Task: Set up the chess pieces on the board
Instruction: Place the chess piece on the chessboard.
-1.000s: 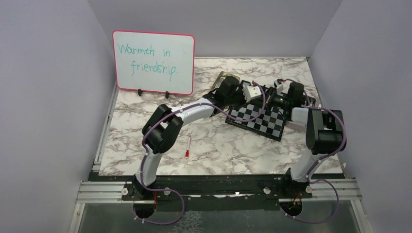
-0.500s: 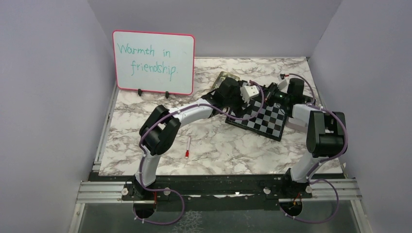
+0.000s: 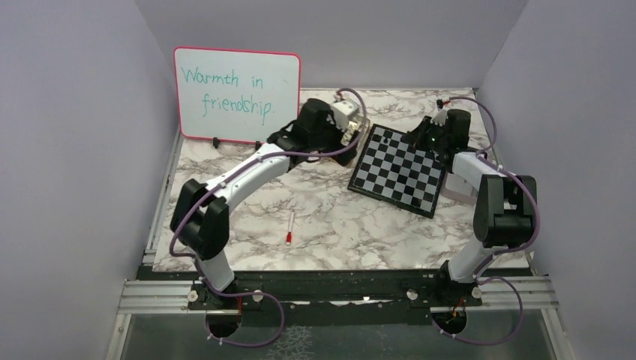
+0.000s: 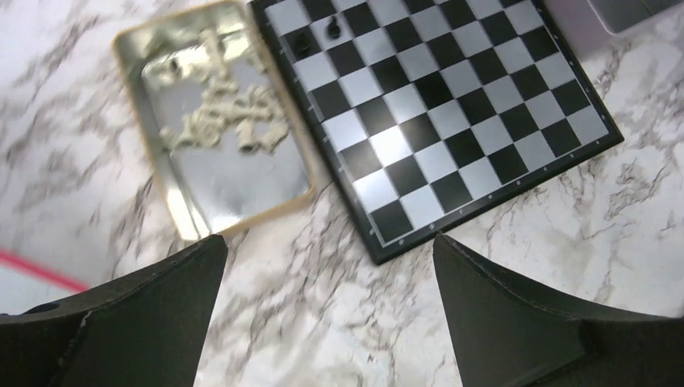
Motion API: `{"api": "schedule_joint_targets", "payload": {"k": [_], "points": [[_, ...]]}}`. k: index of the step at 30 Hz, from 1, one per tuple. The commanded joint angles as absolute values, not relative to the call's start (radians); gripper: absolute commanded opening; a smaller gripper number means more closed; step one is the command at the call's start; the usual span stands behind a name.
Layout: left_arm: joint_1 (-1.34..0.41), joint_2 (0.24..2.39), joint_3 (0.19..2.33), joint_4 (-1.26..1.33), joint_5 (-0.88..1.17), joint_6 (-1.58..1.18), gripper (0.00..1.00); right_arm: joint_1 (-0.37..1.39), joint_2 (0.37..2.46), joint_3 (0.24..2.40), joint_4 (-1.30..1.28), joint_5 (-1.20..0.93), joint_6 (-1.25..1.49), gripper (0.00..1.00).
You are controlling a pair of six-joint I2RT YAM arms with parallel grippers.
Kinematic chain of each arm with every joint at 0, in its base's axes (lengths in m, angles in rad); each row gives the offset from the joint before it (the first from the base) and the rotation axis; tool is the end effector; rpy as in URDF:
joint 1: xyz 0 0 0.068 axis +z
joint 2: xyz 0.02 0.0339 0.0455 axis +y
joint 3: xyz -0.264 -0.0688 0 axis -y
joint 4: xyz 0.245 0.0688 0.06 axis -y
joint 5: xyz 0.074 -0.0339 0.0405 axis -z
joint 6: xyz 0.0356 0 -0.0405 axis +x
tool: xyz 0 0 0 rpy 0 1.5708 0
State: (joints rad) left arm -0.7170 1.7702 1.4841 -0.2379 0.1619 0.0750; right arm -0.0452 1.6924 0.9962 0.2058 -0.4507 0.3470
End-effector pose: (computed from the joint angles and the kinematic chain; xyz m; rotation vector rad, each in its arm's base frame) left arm 0.3119 -0.2795 0.3061 0.9153 1.9302 -0.5528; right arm 0.3724 -0.0013 0.2145 0.1231 2.0670 0.6499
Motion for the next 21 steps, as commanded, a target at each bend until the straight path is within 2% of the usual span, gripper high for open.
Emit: {"api": "schedule_joint_targets", "payload": {"k": [1,3,7,14,21], "points": [[-0.538,1.618,1.322,-0.305,0.362,-0.178,0.99,-0.002,1.67,1.054,0.144,-0.29,0.214,0.09],[-0.494,1.557,1.243,-0.274,0.411,-0.218,0.99,0.031,1.683,1.083,0.115,-0.231,0.176,0.09],[-0.467,1.433,1.127,-0.252,0.369,-0.251,0.99,0.078,1.722,1.142,0.073,-0.129,0.117,0.09],[-0.466,1.233,0.885,-0.19,0.341,-0.298,0.99,0.115,1.818,1.207,0.033,-0.06,0.076,0.09],[-0.474,1.176,0.849,-0.255,0.317,-0.214,0.99,0.136,1.875,1.225,0.002,-0.008,0.07,0.08]]}}
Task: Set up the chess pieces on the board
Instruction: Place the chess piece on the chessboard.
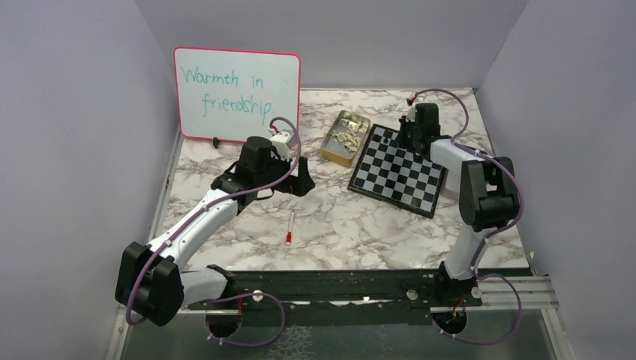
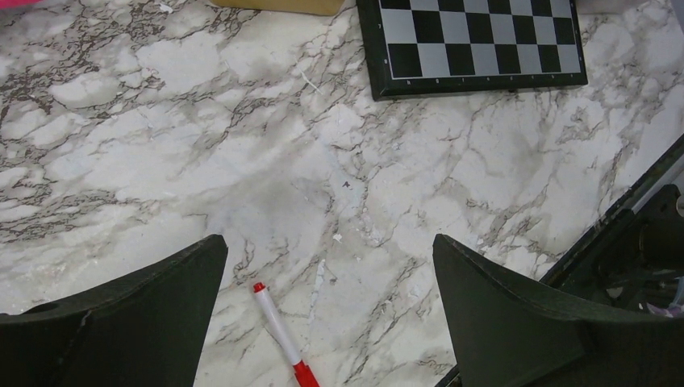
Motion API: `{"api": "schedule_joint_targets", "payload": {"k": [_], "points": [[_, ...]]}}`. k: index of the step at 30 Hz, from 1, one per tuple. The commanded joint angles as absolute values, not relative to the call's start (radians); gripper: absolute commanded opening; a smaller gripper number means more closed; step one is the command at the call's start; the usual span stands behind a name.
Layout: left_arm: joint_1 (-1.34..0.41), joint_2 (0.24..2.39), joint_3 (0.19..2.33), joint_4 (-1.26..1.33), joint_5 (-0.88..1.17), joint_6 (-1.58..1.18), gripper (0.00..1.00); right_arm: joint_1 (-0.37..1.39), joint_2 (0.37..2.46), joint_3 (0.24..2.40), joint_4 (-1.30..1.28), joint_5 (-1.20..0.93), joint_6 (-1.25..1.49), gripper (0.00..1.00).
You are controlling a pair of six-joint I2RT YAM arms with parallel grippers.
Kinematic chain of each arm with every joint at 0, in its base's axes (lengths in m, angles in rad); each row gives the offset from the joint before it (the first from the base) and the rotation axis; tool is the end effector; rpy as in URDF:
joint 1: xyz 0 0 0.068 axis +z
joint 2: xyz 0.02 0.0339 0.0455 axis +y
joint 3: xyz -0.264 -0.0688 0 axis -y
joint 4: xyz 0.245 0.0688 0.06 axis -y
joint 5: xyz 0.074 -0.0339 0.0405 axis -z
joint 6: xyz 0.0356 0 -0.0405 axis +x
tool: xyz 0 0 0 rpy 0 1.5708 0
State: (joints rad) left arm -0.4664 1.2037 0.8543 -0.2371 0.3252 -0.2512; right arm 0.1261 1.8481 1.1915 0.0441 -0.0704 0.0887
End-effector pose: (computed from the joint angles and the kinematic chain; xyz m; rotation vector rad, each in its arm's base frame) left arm 0.2322 -0.1296 0.2728 0.4314 2.1803 -0.7569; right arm 0.4090 0.0544 0.2024 -0.0809 2.1870 0.1985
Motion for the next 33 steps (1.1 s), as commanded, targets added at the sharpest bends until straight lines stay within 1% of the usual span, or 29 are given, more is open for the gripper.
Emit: {"api": "schedule_joint_targets", "payload": {"k": [1,21,27,30,33], "points": [[-0.481,1.175,0.854,-0.256,0.315,-0.206,0.99,0.137,1.881,1.226,0.002,-0.009,0.075,0.09],[-0.5,1.154,0.859,-0.259,0.295,-0.181,0.99,0.138,1.962,1.274,0.002,-0.052,0.105,0.09],[-0.5,1.154,0.862,-0.262,0.292,-0.179,0.99,0.138,1.974,1.286,-0.045,-0.044,0.103,0.1],[-0.5,1.155,0.864,-0.264,0.291,-0.179,0.99,0.138,1.976,1.291,-0.058,-0.046,0.1,0.13],[-0.5,1.155,0.864,-0.264,0.289,-0.178,0.99,0.138,1.979,1.302,-0.078,-0.037,0.1,0.14]]}}
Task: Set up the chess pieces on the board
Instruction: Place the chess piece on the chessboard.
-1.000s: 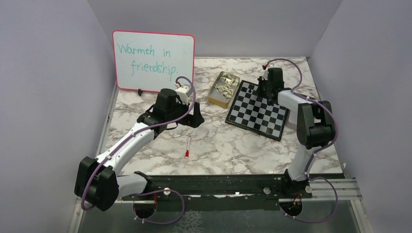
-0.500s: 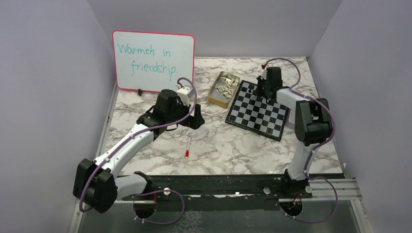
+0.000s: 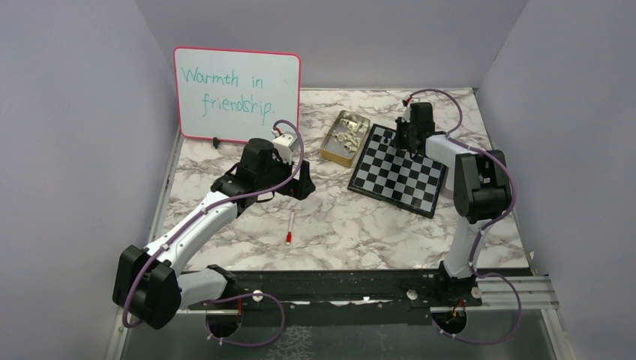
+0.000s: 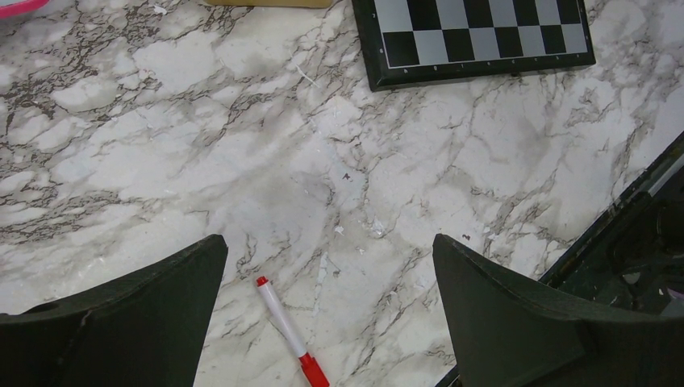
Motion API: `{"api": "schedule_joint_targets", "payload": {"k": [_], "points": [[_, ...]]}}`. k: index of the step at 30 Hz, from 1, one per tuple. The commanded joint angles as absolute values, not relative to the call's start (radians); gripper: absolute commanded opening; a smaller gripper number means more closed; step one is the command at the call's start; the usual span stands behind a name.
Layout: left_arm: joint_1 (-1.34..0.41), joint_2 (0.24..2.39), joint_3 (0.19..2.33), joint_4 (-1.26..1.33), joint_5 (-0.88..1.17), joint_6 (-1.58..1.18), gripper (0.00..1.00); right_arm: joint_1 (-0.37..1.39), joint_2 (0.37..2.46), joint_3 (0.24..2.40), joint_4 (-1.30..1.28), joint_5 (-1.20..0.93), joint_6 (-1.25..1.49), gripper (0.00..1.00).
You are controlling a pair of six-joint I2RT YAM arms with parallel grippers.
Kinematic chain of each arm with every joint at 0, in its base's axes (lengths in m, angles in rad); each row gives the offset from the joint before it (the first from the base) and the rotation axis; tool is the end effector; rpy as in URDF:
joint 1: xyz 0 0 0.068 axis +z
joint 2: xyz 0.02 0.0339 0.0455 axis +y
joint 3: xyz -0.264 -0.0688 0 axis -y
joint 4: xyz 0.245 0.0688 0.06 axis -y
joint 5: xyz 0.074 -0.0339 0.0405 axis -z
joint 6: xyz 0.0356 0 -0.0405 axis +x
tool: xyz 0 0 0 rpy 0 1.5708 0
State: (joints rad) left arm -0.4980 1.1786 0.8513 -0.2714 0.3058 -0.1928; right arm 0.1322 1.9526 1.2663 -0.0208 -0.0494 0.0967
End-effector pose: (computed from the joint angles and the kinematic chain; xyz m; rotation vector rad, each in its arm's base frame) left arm 0.2229 -0.1334 0.2747 0.5166 2.1689 -0.7197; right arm 0.4252 0.0583 0.1785 -0.0665 2.2821 0.1762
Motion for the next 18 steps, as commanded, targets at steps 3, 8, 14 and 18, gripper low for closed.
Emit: {"api": "schedule_joint_targets", "payload": {"k": [3,8,14,18], "points": [[-0.5,1.153,0.865,-0.265,0.288,-0.178,0.99,0.138,1.977,1.304,-0.083,-0.04,0.102,0.14],[-0.5,1.15,0.865,-0.267,0.284,-0.178,0.99,0.138,1.981,1.319,-0.096,-0.053,0.109,0.22],[-0.5,1.149,0.866,-0.267,0.279,-0.176,0.99,0.139,1.964,1.345,-0.129,-0.06,0.123,0.27],[-0.5,1.146,0.865,-0.267,0.28,-0.176,0.99,0.138,1.944,1.356,-0.147,-0.064,0.128,0.27]]}}
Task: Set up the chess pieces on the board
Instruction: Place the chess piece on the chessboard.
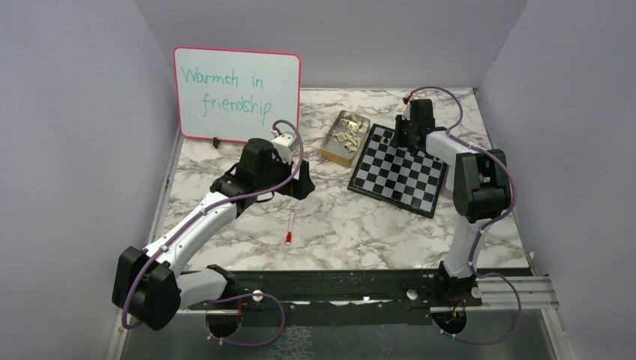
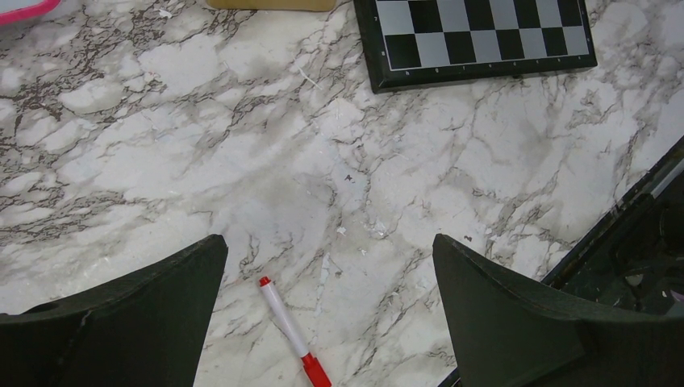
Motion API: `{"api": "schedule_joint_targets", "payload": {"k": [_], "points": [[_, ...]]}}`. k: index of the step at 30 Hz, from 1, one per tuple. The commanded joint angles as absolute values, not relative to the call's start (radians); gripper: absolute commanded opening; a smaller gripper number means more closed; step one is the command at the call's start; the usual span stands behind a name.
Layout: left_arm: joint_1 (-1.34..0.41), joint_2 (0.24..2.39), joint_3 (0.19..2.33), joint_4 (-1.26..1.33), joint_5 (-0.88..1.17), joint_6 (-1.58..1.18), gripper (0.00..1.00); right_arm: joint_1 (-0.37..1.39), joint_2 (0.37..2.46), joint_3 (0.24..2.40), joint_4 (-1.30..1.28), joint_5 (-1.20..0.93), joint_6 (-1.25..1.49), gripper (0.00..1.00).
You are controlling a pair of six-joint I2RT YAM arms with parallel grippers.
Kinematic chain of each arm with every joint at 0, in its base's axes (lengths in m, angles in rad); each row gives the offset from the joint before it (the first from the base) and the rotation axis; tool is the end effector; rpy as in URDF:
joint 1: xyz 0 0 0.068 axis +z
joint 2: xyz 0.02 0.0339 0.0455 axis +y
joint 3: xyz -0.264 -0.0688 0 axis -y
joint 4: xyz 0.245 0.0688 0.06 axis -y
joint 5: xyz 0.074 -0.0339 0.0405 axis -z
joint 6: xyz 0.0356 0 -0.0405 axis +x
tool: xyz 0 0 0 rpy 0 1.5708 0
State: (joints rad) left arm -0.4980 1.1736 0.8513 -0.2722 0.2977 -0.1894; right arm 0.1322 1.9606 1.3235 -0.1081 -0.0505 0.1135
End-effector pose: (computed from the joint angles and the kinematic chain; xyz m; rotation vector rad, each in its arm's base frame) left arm 0.2223 -0.1328 0.2757 0.5152 2.1638 -0.7098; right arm 0.4294 0.0589 0.1859 -0.0474 2.3214 0.1828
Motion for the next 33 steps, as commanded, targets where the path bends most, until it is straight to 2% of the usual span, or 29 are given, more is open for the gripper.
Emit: {"api": "schedule_joint_targets", "payload": {"k": [1,11,21,33], "points": [[-0.5,1.146,0.866,-0.267,0.281,-0.178,0.99,0.139,1.943,1.358,-0.155,-0.065,0.131,0.26],[-0.5,1.139,0.864,-0.267,0.282,-0.179,0.99,0.149,1.951,1.326,-0.178,-0.077,0.147,0.25],[-0.501,1.138,0.864,-0.267,0.281,-0.179,0.99,0.149,1.983,1.352,-0.185,-0.055,0.138,0.17],[-0.502,1.139,0.865,-0.267,0.279,-0.179,0.99,0.149,1.99,1.359,-0.183,-0.045,0.135,0.17]]}}
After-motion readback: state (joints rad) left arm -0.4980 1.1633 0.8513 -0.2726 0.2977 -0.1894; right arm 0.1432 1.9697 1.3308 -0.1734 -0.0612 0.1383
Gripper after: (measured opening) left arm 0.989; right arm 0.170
